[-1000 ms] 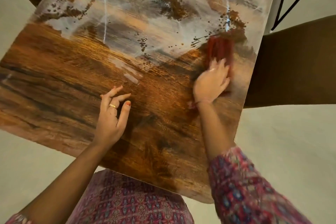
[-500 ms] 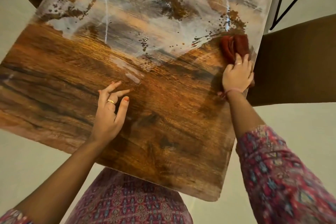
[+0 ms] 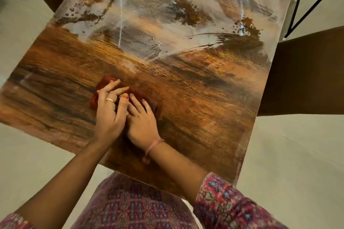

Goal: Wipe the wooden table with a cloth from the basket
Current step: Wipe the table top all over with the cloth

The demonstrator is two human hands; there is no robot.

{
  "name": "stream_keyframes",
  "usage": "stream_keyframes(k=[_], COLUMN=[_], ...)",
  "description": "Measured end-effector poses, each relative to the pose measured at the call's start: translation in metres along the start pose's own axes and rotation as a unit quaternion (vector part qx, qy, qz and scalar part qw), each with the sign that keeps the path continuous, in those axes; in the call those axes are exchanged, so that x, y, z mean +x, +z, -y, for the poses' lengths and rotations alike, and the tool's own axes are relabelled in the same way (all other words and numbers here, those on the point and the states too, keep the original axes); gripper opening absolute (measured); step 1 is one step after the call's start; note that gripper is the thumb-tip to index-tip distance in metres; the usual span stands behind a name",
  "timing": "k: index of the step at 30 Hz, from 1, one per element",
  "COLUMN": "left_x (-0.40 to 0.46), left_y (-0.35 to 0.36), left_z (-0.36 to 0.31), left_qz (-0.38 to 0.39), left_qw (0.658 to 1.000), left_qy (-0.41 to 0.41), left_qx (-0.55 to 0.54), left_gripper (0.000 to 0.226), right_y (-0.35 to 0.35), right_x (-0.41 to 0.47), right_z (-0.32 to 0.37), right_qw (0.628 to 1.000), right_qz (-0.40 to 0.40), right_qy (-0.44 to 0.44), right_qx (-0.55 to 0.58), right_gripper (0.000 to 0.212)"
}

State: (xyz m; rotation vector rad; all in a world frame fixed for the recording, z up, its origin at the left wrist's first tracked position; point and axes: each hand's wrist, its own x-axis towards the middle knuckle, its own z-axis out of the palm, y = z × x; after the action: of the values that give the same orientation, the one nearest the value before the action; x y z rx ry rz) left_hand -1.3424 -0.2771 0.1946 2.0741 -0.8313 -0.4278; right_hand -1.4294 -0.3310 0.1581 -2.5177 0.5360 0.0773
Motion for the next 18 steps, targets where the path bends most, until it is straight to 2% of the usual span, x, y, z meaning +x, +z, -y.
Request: stream_keyframes(k=[3,6,10,13,14,15,16,18], left_x=[0.006,0.008,0.007,0.008,0.010,0.014,0.020,0.034], left_y=[-0.005,-0.011,-0.021,-0.030,-0.033,-0.037,-0.043,-0.056], left_z=[0.001,0.003,0.018,0.032,0.035,0.039,0.043,0.051], left_qz=[0.007,0.023,0.034,0.037,0.032,0.025,0.017,0.005], left_qw=[1.000,1.000,0.999,0.999,0.999,0.999,0.999,0.999], left_qy=[0.012,0.019,0.037,0.037,0.036,0.034,0.033,0.031], left_qx=[-0.005,-0.008,0.005,-0.008,-0.009,-0.011,-0.012,-0.013], left_gripper=[0.031,0.026,0.022,0.022,0.022,0.022,0.023,0.023], right_y=[-0.028,-0.072,-0.135,-0.137,-0.126,-0.110,-0.089,-0.037], right_x=[0.020,0.050,0.054,0.074,0.085,0.098,0.107,0.112], right_z=[-0.030,-0.100,-0.200,-0.195,-0.179,-0.158,-0.136,-0.079], right_qw=[1.000,0.980,0.879,0.805,0.797,0.808,0.837,0.916], right_qz=[-0.023,-0.113,-0.214,-0.256,-0.258,-0.250,-0.228,-0.157], right_qy=[0.021,0.164,0.426,0.535,0.546,0.533,0.497,0.367], right_qx=[0.004,-0.025,-0.019,0.015,0.018,0.021,0.022,0.043], right_gripper=[0.047,0.047,0.049,0.050,0.051,0.050,0.050,0.063])
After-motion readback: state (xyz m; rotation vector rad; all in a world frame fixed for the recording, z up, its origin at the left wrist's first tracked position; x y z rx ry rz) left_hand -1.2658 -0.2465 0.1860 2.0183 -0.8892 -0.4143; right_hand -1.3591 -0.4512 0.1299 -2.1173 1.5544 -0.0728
